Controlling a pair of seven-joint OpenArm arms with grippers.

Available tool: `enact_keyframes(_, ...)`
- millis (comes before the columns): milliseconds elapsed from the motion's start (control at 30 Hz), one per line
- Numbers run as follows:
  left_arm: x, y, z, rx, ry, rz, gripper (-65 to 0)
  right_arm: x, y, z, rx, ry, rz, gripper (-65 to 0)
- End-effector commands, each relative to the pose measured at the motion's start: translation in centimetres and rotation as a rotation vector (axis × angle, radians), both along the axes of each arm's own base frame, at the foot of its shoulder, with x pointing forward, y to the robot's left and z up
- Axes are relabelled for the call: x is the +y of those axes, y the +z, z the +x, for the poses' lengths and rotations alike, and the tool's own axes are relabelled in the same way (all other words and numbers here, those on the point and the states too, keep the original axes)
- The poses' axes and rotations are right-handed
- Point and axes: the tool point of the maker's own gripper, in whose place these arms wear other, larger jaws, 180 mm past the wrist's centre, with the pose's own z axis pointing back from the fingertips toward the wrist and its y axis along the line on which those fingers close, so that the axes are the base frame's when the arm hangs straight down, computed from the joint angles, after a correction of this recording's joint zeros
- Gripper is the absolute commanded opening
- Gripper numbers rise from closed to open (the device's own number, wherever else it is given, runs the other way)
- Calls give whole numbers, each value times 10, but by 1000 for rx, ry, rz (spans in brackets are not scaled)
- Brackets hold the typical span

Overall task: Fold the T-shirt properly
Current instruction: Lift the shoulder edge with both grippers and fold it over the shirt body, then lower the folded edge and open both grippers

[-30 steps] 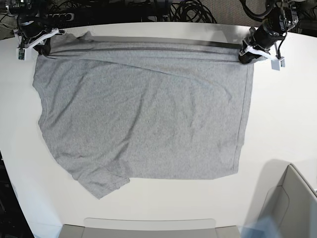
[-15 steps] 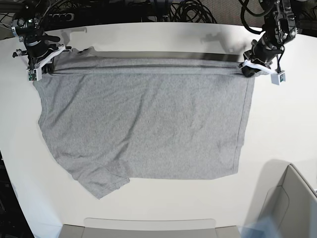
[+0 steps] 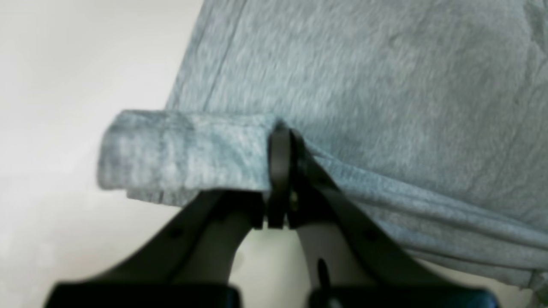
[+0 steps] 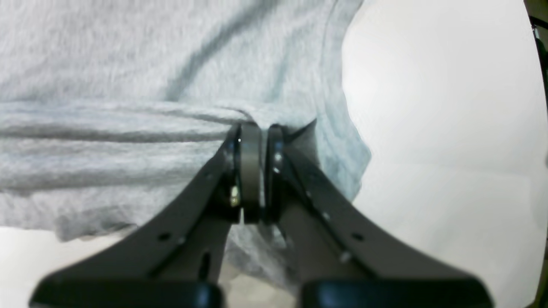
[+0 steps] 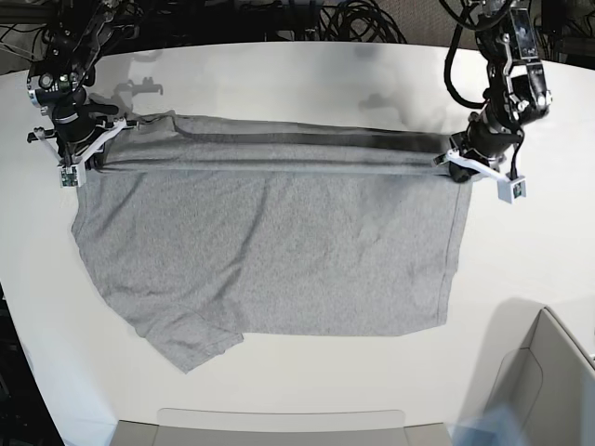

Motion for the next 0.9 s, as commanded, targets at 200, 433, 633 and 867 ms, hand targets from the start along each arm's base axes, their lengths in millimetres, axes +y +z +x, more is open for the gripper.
enact_keyframes(200, -8, 1, 35, -16, -57, 83, -650, -10, 12, 31, -53, 10, -18, -650)
enact_keyframes(433, -11, -1, 53, -23, -51, 72, -650, -4, 10, 48, -64, 22, 6, -650)
enact_keyframes(633, -9, -7, 66, -8, -40, 60, -650, -10, 17, 70, -93, 14, 19, -650)
enact_keyframes(867, -2, -9, 83, -3, -16, 45, -650, -18, 8, 87, -74, -4, 56, -650)
